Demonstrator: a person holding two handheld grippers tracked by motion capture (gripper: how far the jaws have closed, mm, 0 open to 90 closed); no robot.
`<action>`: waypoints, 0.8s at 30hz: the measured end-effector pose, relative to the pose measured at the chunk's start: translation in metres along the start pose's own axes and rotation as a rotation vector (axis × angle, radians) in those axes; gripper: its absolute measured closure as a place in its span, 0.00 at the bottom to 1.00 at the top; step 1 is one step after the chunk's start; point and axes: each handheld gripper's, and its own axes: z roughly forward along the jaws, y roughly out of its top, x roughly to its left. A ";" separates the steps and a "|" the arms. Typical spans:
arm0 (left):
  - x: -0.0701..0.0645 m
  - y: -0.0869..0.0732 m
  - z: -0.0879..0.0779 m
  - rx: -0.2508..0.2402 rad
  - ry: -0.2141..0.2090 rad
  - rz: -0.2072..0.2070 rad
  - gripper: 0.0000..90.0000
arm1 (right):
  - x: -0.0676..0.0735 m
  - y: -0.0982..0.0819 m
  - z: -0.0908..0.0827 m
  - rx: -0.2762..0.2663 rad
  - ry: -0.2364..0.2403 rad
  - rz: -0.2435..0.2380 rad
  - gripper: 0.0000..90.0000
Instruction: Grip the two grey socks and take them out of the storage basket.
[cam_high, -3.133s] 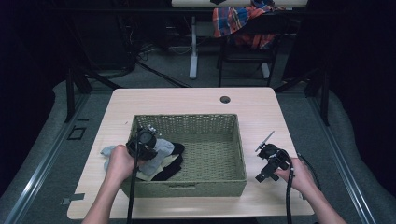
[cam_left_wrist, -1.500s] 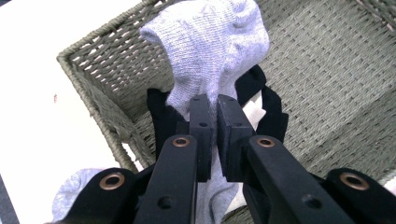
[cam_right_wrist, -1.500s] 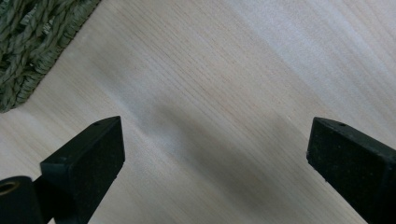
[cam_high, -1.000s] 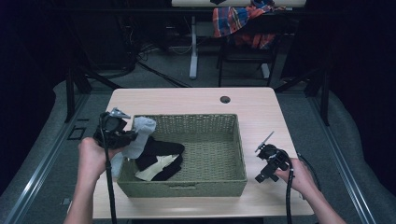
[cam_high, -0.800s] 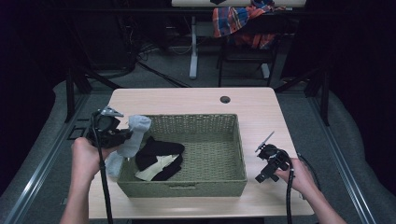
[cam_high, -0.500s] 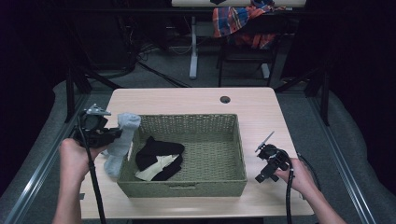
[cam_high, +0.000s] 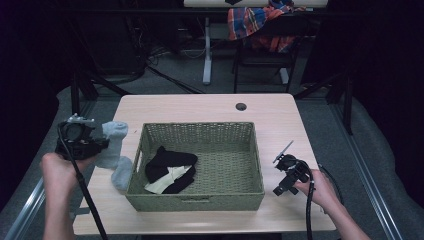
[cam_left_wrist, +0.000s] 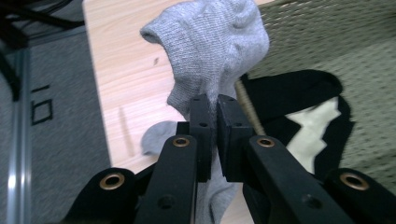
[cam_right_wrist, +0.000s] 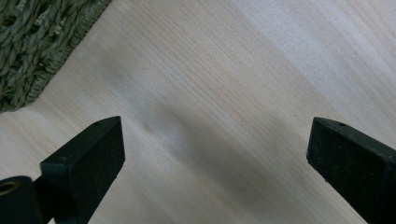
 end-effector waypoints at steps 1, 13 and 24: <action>0.000 0.000 0.000 0.000 0.000 0.000 0.95 | 0.000 0.000 0.000 0.000 0.000 0.000 0.04; 0.027 -0.018 0.021 0.044 0.019 -0.084 0.95 | 0.000 0.000 -0.001 0.007 -0.002 -0.006 0.04; 0.038 -0.032 0.043 0.103 0.006 -0.119 0.95 | 0.001 0.000 -0.001 0.002 -0.011 0.000 0.04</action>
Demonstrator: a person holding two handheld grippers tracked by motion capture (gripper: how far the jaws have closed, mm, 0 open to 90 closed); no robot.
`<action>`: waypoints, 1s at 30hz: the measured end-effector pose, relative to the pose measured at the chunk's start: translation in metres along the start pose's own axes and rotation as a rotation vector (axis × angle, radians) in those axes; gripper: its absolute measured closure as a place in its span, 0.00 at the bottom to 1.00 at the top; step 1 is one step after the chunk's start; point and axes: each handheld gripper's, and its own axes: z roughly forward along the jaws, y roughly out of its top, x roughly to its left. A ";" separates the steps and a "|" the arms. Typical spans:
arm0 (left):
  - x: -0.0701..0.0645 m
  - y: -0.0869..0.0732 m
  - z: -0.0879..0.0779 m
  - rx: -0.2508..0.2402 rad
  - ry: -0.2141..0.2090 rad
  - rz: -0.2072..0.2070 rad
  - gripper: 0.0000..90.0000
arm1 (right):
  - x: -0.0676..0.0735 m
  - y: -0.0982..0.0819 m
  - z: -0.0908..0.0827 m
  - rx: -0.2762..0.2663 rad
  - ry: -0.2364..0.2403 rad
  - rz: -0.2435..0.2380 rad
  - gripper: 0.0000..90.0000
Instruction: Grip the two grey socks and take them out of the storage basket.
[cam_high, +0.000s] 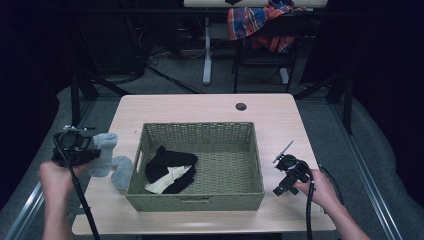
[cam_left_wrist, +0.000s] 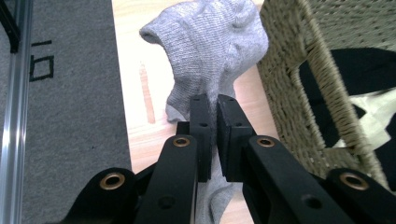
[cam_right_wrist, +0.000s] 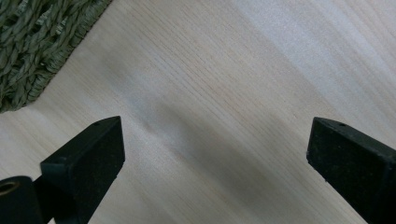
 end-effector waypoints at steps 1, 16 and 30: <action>0.000 0.000 0.000 0.000 0.000 0.000 0.95 | 0.000 0.000 0.000 -0.001 0.001 0.002 0.04; 0.004 -0.012 0.045 0.126 -0.025 -0.007 0.95 | 0.000 0.001 0.000 0.017 0.013 -0.012 0.04; 0.013 -0.019 0.072 0.241 -0.079 -0.041 0.69 | -0.001 0.000 0.001 0.020 0.007 -0.009 0.04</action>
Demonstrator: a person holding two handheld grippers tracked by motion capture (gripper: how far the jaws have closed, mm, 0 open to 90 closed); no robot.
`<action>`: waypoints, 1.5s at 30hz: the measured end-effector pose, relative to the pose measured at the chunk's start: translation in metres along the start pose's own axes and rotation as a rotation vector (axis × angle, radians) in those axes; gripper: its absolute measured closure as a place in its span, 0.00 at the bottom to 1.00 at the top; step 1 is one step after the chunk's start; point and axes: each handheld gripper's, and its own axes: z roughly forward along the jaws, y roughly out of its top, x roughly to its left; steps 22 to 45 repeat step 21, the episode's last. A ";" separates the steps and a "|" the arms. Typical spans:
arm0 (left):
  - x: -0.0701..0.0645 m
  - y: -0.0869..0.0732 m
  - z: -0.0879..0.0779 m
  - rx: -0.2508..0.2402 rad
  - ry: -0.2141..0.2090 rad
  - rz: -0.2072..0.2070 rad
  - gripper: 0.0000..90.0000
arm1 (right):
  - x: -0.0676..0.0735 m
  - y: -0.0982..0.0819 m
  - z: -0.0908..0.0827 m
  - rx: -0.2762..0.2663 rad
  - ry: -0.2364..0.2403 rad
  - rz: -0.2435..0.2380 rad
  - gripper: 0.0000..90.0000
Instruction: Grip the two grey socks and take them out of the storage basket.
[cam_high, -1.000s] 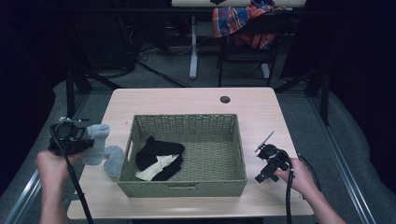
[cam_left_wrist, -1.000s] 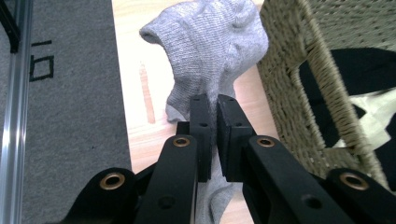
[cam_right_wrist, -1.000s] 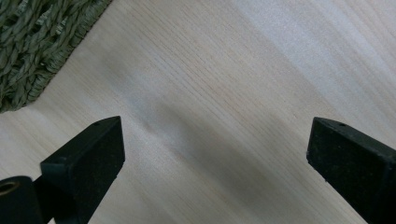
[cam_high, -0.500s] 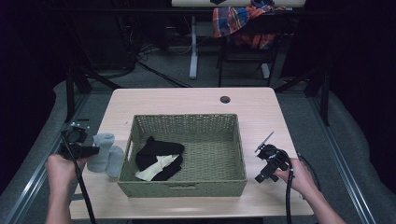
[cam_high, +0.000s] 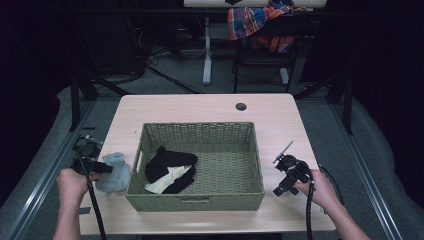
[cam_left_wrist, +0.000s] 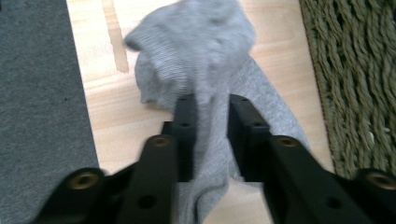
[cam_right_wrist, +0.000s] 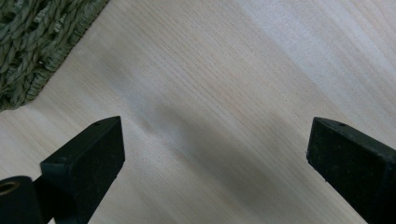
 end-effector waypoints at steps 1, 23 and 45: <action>0.000 0.000 -0.002 0.001 -0.012 -0.004 0.69 | 0.000 0.000 0.000 0.000 0.000 0.000 0.04; -0.016 -0.001 -0.045 -0.188 0.062 -0.013 0.00 | -0.001 -0.001 -0.001 -0.015 0.000 0.002 0.04; -0.016 -0.001 -0.045 -0.188 0.062 -0.013 0.00 | -0.001 -0.001 -0.001 -0.015 0.000 0.002 0.04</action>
